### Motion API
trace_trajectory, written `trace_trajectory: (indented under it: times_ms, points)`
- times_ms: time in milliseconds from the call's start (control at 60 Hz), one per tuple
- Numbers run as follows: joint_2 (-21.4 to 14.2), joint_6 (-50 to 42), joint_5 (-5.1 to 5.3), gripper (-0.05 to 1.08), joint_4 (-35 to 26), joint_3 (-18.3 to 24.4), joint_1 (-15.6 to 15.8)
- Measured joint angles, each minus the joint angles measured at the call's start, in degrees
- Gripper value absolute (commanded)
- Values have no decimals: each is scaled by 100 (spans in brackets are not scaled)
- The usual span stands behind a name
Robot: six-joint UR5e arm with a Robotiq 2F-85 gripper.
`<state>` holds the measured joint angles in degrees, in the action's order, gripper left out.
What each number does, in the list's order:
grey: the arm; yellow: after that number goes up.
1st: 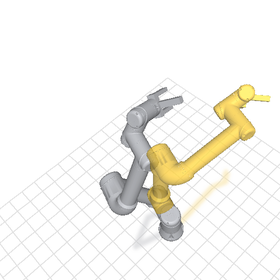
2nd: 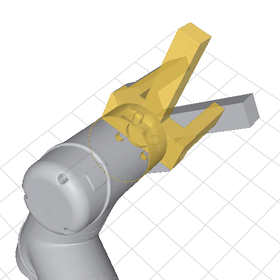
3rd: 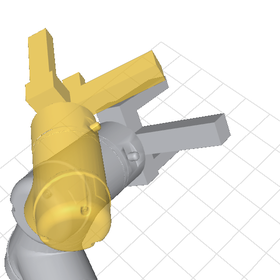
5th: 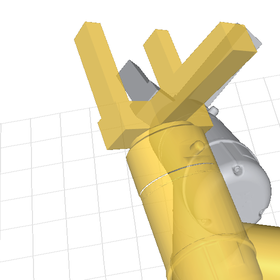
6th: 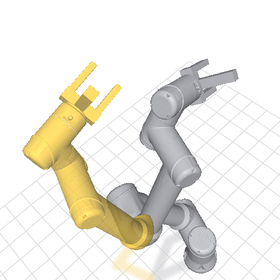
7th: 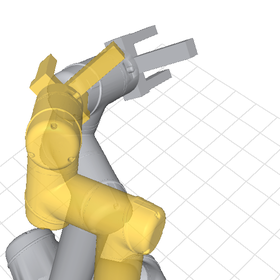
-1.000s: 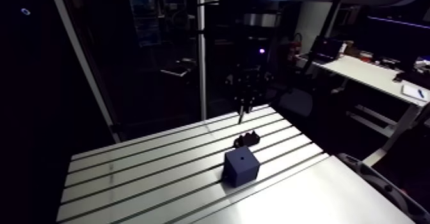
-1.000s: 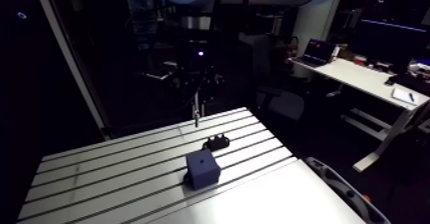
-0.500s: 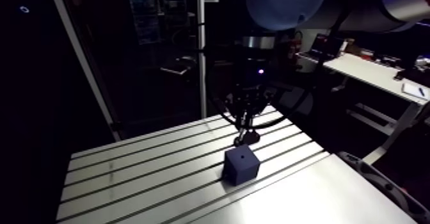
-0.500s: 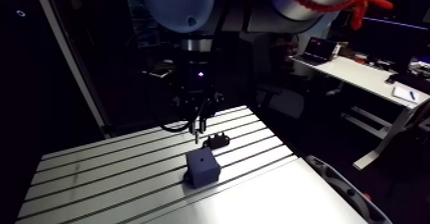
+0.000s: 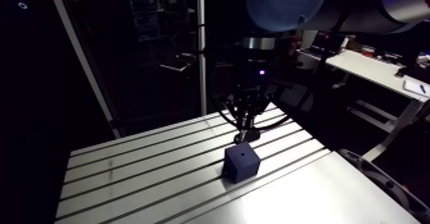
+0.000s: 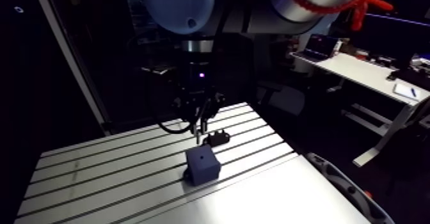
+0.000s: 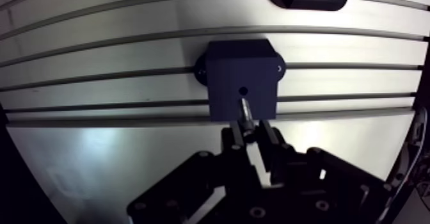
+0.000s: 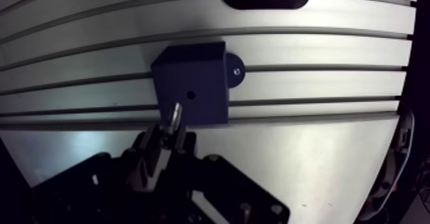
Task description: Pick up the M10 bolt and insert it into the hole until fully seated.
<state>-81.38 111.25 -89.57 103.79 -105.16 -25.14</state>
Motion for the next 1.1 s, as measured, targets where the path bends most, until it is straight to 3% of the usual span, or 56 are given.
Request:
trace_trajectory:
  times_ms: [617, 1100]
  points:
    - [44, 147, -25, 108, -18, -21, 4]
    - [107, 156, -138, 108, -21, -67, 9]
